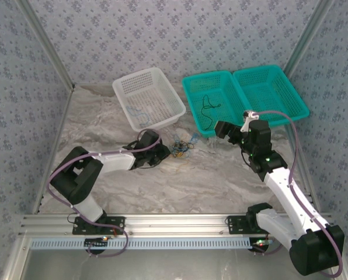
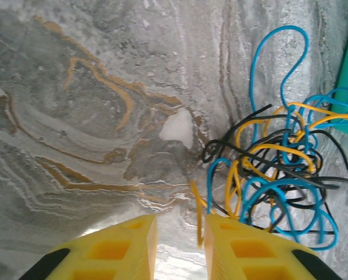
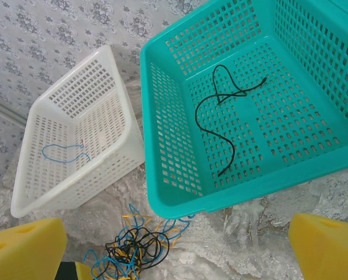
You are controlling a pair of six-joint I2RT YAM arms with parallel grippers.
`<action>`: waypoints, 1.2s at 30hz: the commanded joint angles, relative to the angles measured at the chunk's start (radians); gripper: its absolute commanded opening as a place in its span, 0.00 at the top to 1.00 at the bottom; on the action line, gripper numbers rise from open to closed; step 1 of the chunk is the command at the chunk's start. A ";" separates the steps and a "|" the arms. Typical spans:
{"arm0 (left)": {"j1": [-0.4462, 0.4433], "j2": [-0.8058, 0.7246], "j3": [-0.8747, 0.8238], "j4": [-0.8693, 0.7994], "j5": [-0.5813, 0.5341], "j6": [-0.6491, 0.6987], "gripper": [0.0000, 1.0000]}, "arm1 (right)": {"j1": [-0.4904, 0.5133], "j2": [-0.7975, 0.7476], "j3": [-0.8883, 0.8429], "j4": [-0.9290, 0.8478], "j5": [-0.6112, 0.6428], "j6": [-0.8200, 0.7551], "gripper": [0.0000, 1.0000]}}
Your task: Untangle the cables
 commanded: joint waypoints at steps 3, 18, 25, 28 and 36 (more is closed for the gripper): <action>0.009 -0.018 -0.009 0.026 -0.008 -0.030 0.76 | 0.008 -0.006 0.012 -0.005 0.000 0.010 0.00; 0.012 0.046 0.061 0.016 0.051 0.017 0.87 | 0.010 -0.008 0.013 -0.013 -0.034 -0.001 0.00; -0.016 0.024 0.121 -0.042 0.030 0.140 1.00 | 0.033 -0.008 0.010 -0.016 -0.083 -0.030 0.01; -0.032 0.010 0.146 -0.073 0.020 0.198 1.00 | 0.056 -0.006 0.006 -0.016 -0.093 -0.055 0.00; -0.109 -0.100 0.200 -0.121 -0.052 0.413 1.00 | 0.172 0.015 0.000 -0.010 -0.106 -0.177 0.00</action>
